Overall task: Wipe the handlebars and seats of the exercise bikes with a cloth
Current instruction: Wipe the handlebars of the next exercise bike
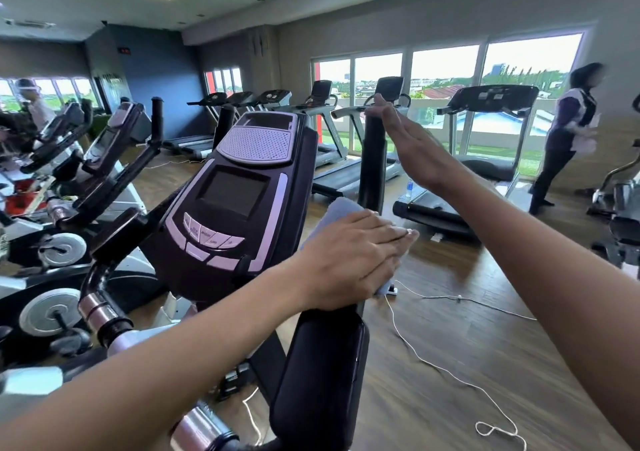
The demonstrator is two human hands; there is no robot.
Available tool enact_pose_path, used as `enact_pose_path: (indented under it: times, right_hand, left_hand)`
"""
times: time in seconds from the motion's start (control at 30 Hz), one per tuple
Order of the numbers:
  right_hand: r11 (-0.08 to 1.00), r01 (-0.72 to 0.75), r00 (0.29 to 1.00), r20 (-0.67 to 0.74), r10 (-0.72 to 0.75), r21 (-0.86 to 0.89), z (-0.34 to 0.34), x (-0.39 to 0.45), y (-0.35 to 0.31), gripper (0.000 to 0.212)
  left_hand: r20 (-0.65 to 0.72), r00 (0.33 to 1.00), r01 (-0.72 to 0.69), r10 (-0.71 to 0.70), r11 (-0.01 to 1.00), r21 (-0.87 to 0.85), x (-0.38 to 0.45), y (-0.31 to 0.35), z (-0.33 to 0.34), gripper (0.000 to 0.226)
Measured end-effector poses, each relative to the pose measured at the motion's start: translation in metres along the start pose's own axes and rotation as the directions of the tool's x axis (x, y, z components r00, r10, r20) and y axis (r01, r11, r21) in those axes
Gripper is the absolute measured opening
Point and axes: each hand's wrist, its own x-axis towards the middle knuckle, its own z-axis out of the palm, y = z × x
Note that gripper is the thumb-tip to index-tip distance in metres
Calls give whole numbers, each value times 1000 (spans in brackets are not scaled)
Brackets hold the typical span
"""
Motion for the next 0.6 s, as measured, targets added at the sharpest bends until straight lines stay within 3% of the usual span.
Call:
enact_pose_path:
  times: [0.1,0.2,0.37,0.6]
  right_hand:
    - [1000,14,1000,-2,-14,-10,0,2,3,57]
    - [1000,27,1000,8,-27,-4,-2,3,5,55]
    - [999,37,999,-11,-37,9,-2,1,2,54]
    - [999,30,1000,-11,-30,25,3,-2,-2,57]
  left_hand:
    - [12,998,59,-60,997,57,28,-26,7,60]
    - [-63,991,126,-121,989,79,49,-45,15,54]
    - [-181,949,245,-259,965,-99,39,-24,20,48]
    - [54,992,129,-118,940,-315,-33,26,-7,53]
